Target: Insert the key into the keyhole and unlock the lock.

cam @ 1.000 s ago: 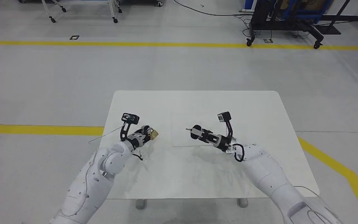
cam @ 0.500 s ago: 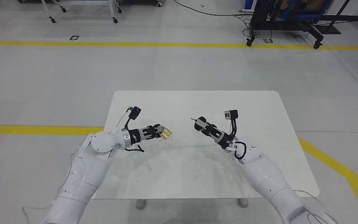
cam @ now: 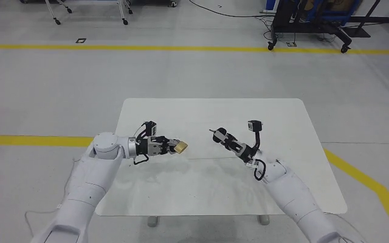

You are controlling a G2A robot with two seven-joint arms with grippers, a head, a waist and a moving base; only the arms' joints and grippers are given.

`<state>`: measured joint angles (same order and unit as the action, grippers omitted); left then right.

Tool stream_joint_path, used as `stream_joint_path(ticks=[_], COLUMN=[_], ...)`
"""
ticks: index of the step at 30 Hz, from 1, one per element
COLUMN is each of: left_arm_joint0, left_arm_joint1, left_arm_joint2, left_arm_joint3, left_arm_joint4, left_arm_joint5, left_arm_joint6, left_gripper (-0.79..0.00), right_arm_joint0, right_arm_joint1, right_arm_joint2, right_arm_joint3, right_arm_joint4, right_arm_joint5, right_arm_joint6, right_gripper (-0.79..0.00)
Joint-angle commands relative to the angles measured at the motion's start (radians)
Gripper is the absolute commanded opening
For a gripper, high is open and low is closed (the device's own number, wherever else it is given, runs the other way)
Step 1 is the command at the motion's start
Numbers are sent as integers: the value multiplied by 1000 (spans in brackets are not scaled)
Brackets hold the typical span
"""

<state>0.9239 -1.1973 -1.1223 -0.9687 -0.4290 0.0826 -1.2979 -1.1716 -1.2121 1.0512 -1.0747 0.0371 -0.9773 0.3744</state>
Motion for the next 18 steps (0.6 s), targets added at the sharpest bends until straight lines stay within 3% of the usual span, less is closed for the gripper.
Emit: stream_joint_path(ticks=[1,3,13,18], left_arm_joint0=[-24,-45,-93,-93], left_arm_joint1=[-10,-17,-42,-46], left_arm_joint2=[22,38,92,92], left_arm_joint3=[38,65,144,149], left_arm_joint4=[-32,-44,-72,-71], left_arm_joint5=[9,0,-29,-88], left_arm_joint6=[-24,-26,-28,27], left_gripper=[-785,-785,-785,-785], right_arm_joint0=[-43,-79,-87,-93], right_arm_joint1=[8,12,10,9], right_arm_joint2=[44,71,65,40], right_arm_joint3=[-79,-124,-138,-175], right_arm_joint4=[-175,-256,-238,-171], right_arm_joint5=[27,80,81,131], right_arm_joint6=[-79,-144,-145,-70], right_gripper=[-785,-785,-785,-785])
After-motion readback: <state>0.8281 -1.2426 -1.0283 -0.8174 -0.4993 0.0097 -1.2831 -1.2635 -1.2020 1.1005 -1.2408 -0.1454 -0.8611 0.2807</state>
